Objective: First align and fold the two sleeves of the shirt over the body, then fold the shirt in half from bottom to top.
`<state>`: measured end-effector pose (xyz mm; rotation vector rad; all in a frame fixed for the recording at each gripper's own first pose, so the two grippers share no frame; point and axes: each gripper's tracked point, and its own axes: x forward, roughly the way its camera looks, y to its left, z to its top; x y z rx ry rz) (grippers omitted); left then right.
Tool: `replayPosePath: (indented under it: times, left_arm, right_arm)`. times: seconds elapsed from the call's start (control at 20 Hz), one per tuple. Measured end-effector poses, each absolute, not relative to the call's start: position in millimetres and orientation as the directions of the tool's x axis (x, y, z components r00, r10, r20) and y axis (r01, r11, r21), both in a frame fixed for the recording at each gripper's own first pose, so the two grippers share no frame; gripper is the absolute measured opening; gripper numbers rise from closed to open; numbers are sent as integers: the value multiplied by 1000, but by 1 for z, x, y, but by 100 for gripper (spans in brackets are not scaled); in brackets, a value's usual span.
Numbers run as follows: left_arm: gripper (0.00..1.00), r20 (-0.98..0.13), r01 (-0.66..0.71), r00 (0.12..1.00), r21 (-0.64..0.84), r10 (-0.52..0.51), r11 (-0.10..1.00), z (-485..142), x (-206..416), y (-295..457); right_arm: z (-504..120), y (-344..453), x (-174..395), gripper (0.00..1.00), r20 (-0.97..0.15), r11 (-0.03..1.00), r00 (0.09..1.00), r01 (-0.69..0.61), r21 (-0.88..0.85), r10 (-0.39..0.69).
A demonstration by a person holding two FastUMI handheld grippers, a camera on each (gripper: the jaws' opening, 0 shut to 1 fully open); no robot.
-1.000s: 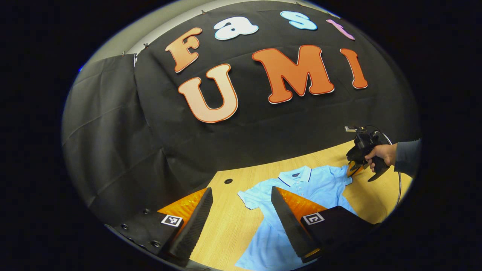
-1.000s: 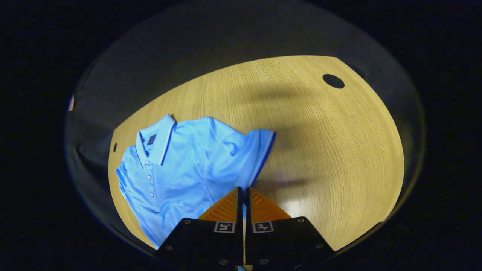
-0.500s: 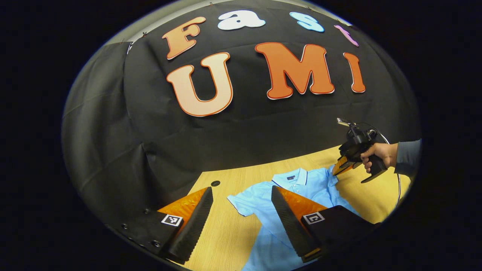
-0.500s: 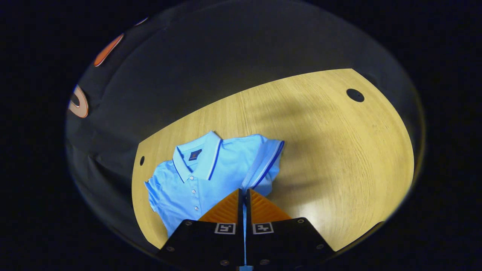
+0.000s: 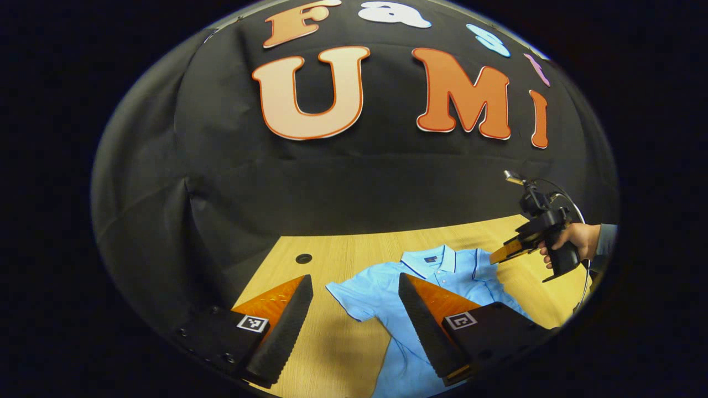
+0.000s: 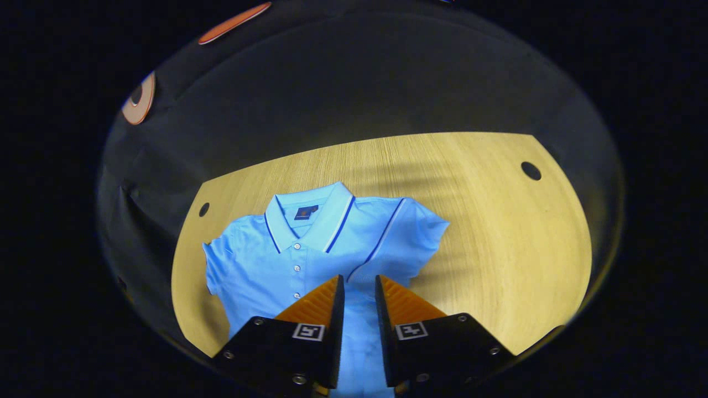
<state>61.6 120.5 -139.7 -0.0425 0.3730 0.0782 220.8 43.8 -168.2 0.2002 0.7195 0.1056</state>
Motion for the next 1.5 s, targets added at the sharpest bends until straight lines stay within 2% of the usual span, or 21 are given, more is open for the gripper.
replayPosePath:
  times: [0.2,0.3,0.35,0.45,0.65,0.85,1.15,1.2,1.3,1.35,1.5]
  left_arm:
    - [100,-473,-16,881,-87,-27,996,-175,89,121]
    - [100,-548,-5,833,-154,-81,988,-209,105,114]
    - [100,-604,-20,791,-177,-93,984,-227,109,114]
    - [98,-657,-43,744,-228,-121,973,-253,122,116]
    - [97,-709,-96,695,-256,-119,962,-288,150,130]
    - [98,-792,-196,601,-271,-103,942,-327,168,144]
    - [96,-871,-253,491,-179,-33,951,-368,186,156]
    - [96,-882,-254,472,-125,10,959,-373,185,162]
    - [90,-884,-259,467,-100,34,961,-371,189,163]
    - [83,-880,-269,474,-102,39,958,-368,190,158]
    - [13,-855,-247,518,-122,25,961,-367,196,147]
  right_arm:
    - [-155,26,195,54,-606,980,787,6,200,119]
    - [-152,17,176,58,-592,982,801,20,187,96]
    - [-151,9,163,71,-583,986,809,26,164,76]
    - [-150,-5,140,84,-571,992,821,43,116,31]
    - [-153,-14,100,90,-570,989,822,83,122,1]
    - [-158,-28,64,90,-563,970,826,149,191,-16]
    - [-167,-49,25,90,-563,967,824,186,174,-57]
    - [-167,-50,23,90,-564,967,823,188,174,-59]
    - [-171,-53,17,90,-567,967,822,188,174,-58]
    - [-172,-55,14,90,-566,967,823,188,173,-59]
    - [-177,-58,5,90,-563,964,824,194,180,-60]
